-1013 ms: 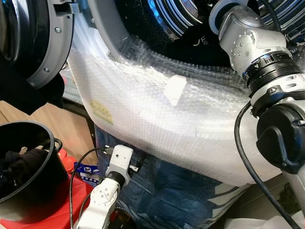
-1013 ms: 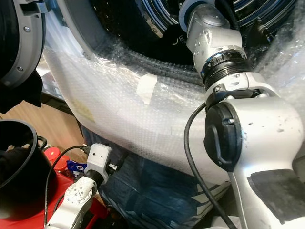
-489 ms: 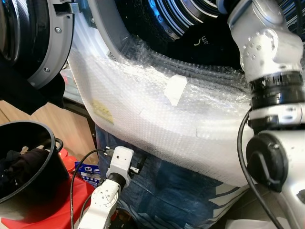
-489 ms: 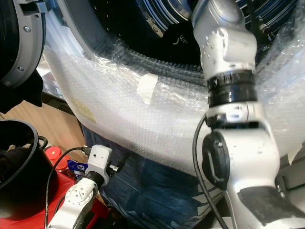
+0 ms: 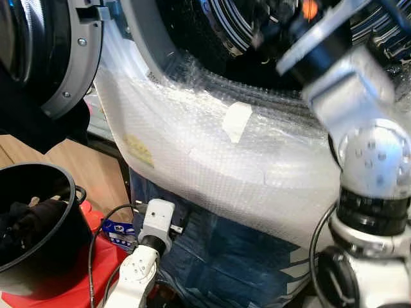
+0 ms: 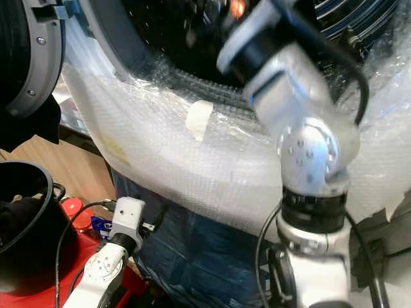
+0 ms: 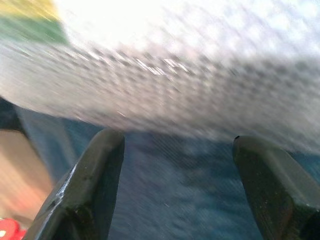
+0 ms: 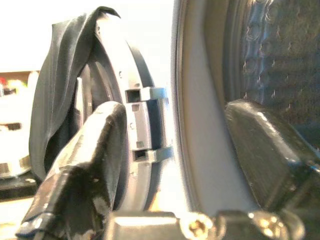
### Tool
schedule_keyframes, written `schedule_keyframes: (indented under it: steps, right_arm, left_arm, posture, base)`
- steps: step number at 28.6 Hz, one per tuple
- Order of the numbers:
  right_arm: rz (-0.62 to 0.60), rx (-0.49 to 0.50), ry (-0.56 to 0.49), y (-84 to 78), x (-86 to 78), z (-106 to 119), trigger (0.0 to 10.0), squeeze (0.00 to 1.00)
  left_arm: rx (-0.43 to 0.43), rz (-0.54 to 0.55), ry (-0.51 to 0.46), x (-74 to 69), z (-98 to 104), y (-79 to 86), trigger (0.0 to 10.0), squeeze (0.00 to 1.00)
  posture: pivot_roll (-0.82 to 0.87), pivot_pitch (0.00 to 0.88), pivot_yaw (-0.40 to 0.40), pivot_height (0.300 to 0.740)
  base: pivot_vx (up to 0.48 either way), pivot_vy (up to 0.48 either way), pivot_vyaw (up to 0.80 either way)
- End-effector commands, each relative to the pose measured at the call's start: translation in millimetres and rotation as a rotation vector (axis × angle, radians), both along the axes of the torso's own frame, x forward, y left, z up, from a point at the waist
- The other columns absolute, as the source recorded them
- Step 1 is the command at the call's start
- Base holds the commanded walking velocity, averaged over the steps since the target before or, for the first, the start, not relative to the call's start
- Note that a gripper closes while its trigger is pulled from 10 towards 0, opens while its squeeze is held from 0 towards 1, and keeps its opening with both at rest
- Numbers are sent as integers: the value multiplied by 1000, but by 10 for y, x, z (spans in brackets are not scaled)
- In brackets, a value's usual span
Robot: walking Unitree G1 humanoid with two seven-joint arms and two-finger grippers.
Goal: Clothes washing
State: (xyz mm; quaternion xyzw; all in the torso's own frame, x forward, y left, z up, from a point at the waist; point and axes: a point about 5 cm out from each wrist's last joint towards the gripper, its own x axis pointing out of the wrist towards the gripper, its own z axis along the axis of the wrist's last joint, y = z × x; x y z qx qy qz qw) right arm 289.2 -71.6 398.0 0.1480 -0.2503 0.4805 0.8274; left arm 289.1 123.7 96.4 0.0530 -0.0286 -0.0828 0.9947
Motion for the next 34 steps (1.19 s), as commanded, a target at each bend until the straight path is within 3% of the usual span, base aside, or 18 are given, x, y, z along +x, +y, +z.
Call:
schedule_keyframes:
  steps: [1, 4, 6, 9, 12, 15, 18, 22, 26, 27, 28, 30, 31, 34]
  right_arm:
    - [11, 71, -18, -78, -85, 61, 10000, 0]
    - [93, 119, 9, -65, -124, 5, 10000, 0]
    - [194, 94, 9, -34, -208, -217, 10000, 0]
    - [231, 76, 20, -19, -245, -330, 10000, 0]
    - [268, -36, 101, -312, -217, -739, 10000, 0]
    - [306, -82, 128, -351, -282, -931, 10000, 0]
    - [319, -195, 177, -308, -366, -1234, 10000, 0]
    - [412, -241, 274, -323, -506, -1529, 10000, 0]
    - [461, -387, 335, -382, -629, -1874, 10000, 0]
    - [440, -450, 390, -408, -646, -2051, 10000, 0]
    - [440, -450, 390, -408, -646, -2051, 10000, 0]
    - [479, -627, 509, -517, -820, -2567, 10000, 0]
    - [479, -627, 509, -517, -820, -2567, 10000, 0]
    - [457, -704, 615, -623, -893, -2910, 10000, 0]
  left_arm:
    - [-1, 17, -29, -21, 38, 12, 10000, 0]
    - [11, 24, -34, -18, 41, 41, 10000, 0]
    - [19, 52, -47, -20, 58, 94, 10000, 0]
    - [22, 67, -52, -23, 65, 119, 10000, 0]
    - [28, 123, -77, -28, 95, 213, 10000, 0]
    - [35, 140, -83, -29, 106, 251, 10000, 0]
    - [42, 161, -97, -14, 131, 309, 10000, 0]
    - [46, 166, -98, 7, 146, 326, 10000, 0]
    - [48, 173, -99, 19, 154, 339, 10000, 0]
    - [49, 174, -100, 23, 157, 343, 10000, 0]
    - [49, 174, -100, 23, 157, 343, 10000, 0]
    - [52, 183, -108, 39, 181, 364, 10000, 0]
    - [52, 183, -108, 39, 181, 364, 10000, 0]
    - [55, 189, -111, 45, 193, 384, 10000, 0]
  posture:
    - [3, 68, -89, 740]
    - [12, 63, -93, 740]
    - [20, 59, -92, 740]
    - [20, 57, -92, 740]
    - [27, 53, -92, 740]
    - [28, 53, -92, 740]
    - [28, 60, -89, 740]
    - [29, 68, -88, 740]
    - [19, 81, -75, 740]
    - [22, 81, -76, 740]
    - [22, 81, -76, 740]
    - [36, 85, -78, 740]
    - [36, 85, -78, 740]
    - [39, 89, -73, 740]
  base:
    - [0, 0, 0]
    - [0, 0, 0]
    - [0, 0, 0]
    - [0, 0, 0]
    - [0, 0, 0]
    - [0, 0, 0]
    - [0, 0, 0]
    - [0, 0, 0]
    - [0, 0, 0]
    - [0, 0, 0]
    - [0, 0, 0]
    - [0, 0, 0]
    - [0, 0, 0]
    - [0, 0, 0]
